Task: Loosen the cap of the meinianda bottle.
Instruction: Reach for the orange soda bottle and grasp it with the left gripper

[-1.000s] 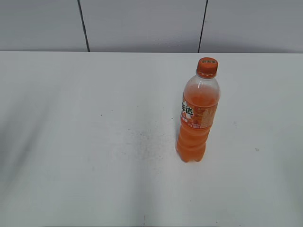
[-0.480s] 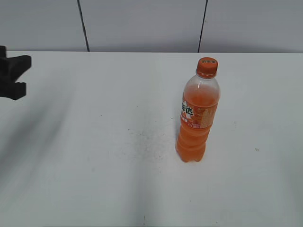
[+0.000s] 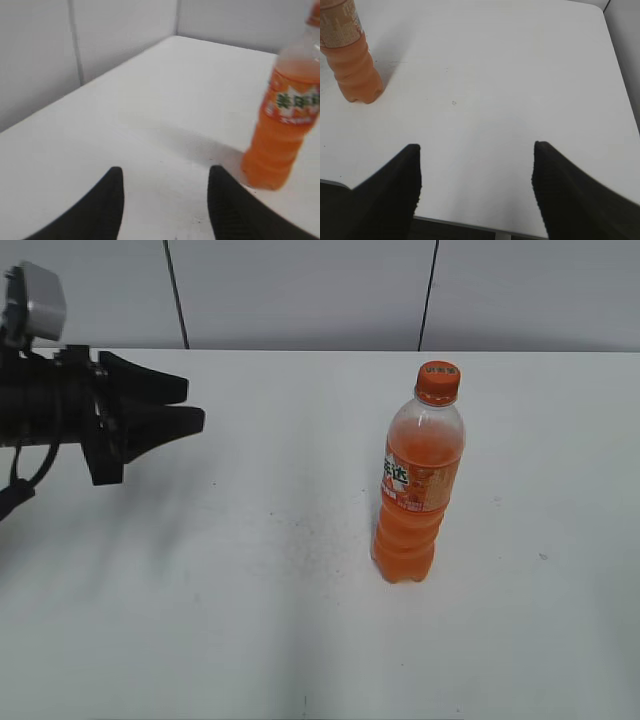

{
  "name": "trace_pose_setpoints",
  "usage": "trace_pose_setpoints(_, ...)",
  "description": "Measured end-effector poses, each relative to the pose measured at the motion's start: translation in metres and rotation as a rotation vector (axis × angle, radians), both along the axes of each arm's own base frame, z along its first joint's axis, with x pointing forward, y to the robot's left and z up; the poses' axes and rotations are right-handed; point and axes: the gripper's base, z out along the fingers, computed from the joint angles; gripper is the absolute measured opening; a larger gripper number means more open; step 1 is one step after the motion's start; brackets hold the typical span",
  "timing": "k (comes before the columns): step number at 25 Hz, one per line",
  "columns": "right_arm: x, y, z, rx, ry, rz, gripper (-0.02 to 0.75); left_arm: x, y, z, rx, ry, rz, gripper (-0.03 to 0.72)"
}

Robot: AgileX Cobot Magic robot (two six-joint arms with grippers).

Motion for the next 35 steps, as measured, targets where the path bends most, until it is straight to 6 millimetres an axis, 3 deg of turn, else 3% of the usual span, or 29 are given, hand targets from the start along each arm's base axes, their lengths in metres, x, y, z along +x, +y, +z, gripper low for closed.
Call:
trace_pose_setpoints(4, 0.0, 0.0, 0.0, 0.0, 0.001, 0.0, 0.522, 0.021, -0.019, -0.021, 0.05, 0.0, -0.151, 0.378)
trace_pose_setpoints(10, 0.0, 0.0, 0.0, 0.0, 0.0, 0.0, 0.522, 0.037, -0.057, -0.051, 0.073, 0.021, -0.304, 0.548)
trace_pose_setpoints(13, 0.0, 0.0, 0.0, 0.0, 0.0, 0.0, 0.522, 0.043, -0.079, -0.064, 0.076, 0.028, -0.364, 0.588)
trace_pose_setpoints(22, 0.0, 0.0, 0.0, 0.002, 0.0, -0.001, 0.522, 0.043, -0.138, -0.089, 0.052, 0.028, -0.526, 0.592)
trace_pose_setpoints(29, 0.0, 0.0, 0.0, 0.006, 0.001, -0.003, 0.522, 0.039, -0.164, -0.088, -0.012, 0.036, -0.526, 0.591)
trace_pose_setpoints(35, 0.0, 0.0, 0.0, 0.006, 0.001, -0.003, 0.522, 0.032, -0.181, -0.1, -0.022, 0.061, -0.552, 0.59)
